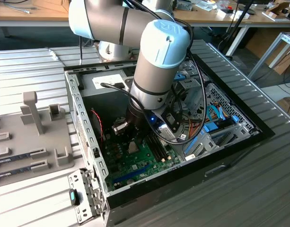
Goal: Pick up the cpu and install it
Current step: 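Place the cpu into insertion slot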
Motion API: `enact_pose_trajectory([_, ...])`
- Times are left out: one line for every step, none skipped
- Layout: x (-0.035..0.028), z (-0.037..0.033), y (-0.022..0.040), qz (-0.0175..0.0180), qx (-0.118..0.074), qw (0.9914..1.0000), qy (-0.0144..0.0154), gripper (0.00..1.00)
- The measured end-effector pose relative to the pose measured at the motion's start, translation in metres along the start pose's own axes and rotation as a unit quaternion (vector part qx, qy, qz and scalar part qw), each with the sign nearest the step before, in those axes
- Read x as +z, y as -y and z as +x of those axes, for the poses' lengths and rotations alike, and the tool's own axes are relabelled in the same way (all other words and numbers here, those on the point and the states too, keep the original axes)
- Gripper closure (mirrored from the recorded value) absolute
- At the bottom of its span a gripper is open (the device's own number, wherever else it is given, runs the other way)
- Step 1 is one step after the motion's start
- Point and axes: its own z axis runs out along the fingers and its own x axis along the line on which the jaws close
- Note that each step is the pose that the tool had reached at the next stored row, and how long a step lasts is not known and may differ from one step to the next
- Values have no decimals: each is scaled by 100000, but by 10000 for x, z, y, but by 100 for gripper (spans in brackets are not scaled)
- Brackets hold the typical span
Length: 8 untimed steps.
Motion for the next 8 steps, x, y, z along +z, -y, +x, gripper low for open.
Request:
enact_pose_trajectory([6, 0, 1, -11, 491, 99999, -15, 51])
enact_pose_trajectory([9, 8, 12, -4, 519, 99999, -21, 51])
enact_pose_trajectory([18, 16, 34, -12, 533, 99999, -15, 51])
enact_pose_trajectory([41, 24, 33, -4, 530, 99999, -23, 51])
enact_pose_trajectory([45, 25, 33, -5, 529, 99999, -20, 51])
enact_pose_trajectory([46, 25, 33, -6, 528, 99999, -20, 51])
enact_pose_trajectory([45, 25, 33, 4, 529, 99999, -27, 53])
enact_pose_trajectory([46, 25, 33, 1, 531, 99999, -24, 59])
